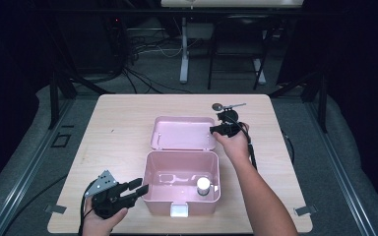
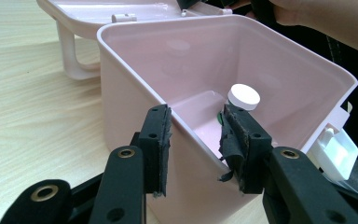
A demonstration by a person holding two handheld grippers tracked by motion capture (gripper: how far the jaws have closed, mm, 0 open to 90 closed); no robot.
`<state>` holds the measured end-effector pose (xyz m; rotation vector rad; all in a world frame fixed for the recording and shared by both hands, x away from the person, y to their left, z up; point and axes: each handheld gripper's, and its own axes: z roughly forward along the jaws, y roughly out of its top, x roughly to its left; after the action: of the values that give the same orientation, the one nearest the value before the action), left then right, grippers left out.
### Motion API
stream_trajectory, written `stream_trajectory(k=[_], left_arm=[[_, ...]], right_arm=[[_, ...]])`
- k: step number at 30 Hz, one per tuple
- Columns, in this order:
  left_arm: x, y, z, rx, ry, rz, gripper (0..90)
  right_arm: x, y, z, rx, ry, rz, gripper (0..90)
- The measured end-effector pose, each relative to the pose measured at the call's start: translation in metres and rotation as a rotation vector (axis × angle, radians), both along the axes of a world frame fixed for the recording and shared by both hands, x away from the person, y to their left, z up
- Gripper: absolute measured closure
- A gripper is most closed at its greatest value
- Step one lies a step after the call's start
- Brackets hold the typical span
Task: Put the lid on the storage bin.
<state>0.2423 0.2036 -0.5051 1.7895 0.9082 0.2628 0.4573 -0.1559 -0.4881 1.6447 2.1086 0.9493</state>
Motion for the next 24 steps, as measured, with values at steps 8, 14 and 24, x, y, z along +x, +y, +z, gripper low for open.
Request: stream_trajectory(k=[8,14,24], left_arm=[[0.0,0.0,0.0,-0.001,0.001,-0.002,62.3],[0.0,0.0,-0.001,-0.012,-0.005,0.002,62.3],[0.0,0.0,0.0,-0.006,-0.002,-0.001,62.3]], right_arm=[[0.002,0.003,-0.002,0.008,0.015,-0.001,66.6],[0.003,0.003,-0.001,0.017,0.017,-0.01,69.8],[0.001,0.012,0.001,-0.014,0.023,-0.065,78.4]])
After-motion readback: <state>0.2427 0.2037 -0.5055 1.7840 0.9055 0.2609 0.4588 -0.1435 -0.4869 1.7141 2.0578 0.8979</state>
